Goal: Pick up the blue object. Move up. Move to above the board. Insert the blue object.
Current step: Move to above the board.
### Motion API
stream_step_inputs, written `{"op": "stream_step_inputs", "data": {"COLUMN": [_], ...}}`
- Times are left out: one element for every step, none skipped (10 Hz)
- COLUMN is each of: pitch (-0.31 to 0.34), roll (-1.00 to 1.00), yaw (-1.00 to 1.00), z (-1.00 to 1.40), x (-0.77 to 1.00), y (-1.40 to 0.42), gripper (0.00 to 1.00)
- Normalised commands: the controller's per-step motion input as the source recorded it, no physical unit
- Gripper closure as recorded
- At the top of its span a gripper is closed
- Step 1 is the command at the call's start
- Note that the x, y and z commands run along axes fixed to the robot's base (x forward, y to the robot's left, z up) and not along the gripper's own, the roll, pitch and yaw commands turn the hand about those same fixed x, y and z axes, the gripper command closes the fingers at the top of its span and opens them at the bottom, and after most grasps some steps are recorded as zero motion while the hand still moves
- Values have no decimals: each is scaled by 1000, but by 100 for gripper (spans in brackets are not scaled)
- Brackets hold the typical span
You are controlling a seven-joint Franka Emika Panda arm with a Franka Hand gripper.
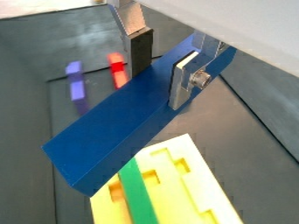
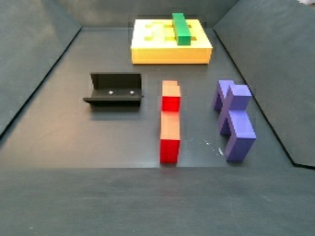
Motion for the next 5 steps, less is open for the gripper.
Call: {"op": "stream_step_inputs", "data": {"pitch": [64, 63, 71, 78, 82], "roll": [7, 12, 14, 16, 17], "yaw": [1000, 1000, 1000, 1000, 1000], "z": [75, 51, 33, 27, 23], "x": [154, 76, 70, 73, 73], "y": [-260, -157, -97, -74, -62], "gripper": [100, 100, 100, 100, 100]}}
